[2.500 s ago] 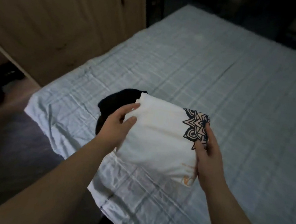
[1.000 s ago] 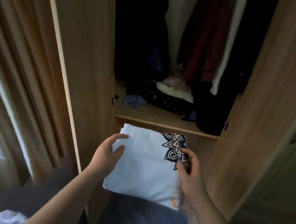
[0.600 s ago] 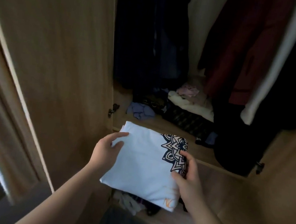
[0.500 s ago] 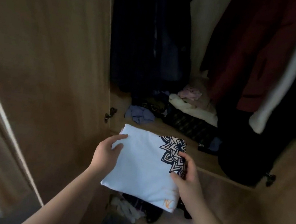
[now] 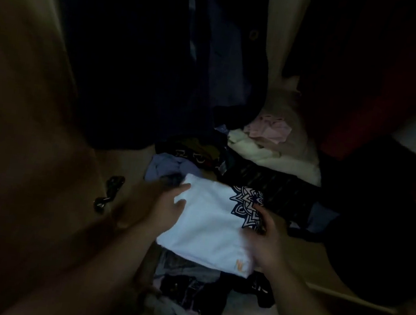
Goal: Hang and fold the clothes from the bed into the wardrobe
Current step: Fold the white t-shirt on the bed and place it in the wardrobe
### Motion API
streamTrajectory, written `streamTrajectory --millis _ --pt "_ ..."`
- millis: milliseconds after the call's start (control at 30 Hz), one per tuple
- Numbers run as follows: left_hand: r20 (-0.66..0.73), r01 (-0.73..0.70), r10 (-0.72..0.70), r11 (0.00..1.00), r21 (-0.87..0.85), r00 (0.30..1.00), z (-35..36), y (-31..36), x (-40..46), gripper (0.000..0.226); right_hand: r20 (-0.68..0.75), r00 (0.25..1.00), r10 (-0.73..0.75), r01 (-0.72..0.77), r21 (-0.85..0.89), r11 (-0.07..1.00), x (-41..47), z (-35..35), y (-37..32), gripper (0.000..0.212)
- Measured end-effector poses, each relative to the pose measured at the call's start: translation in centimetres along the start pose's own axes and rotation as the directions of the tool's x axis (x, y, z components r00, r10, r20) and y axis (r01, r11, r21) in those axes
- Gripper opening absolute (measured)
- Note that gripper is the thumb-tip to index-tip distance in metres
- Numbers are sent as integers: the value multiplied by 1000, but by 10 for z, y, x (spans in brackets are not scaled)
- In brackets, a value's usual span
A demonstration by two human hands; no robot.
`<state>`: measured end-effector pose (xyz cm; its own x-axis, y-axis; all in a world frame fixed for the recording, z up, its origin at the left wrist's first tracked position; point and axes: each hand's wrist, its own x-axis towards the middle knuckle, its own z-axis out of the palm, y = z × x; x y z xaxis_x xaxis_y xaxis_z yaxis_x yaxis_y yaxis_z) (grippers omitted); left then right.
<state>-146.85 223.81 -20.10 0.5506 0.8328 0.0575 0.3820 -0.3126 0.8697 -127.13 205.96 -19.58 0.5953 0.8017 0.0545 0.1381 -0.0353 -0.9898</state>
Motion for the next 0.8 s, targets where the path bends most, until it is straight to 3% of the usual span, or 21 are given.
streamTrajectory --millis 67,167,233,267,333,400,500,800 --pt "46 42 -47 994 101 998 15 -14 22 43 -18 999 -38 35 -175 984 18 -6 20 51" --pt "16 97 -108 940 328 994 34 -27 39 45 112 993 29 33 -516 856 34 -14 50 49" --pt "-28 -64 108 759 647 994 52 -12 31 48 144 990 -8 98 -629 771 41 -18 65 60" --pt "19 -194 251 695 692 968 65 -1 22 49 170 983 -72 167 -660 733 41 -17 64 62" --pt "173 -358 347 591 723 922 93 12 10 54 234 952 -198 307 -715 629 41 -14 67 61" --pt "218 -336 274 527 781 937 115 0 9 59 252 949 -188 314 -753 578 42 -7 77 67" --pt "206 -268 172 549 792 963 121 -20 9 61 219 965 -145 262 -773 577 43 4 96 72" --pt "199 -236 128 541 807 972 66 -53 31 60 210 969 -131 247 -785 568 63 69 83 65"
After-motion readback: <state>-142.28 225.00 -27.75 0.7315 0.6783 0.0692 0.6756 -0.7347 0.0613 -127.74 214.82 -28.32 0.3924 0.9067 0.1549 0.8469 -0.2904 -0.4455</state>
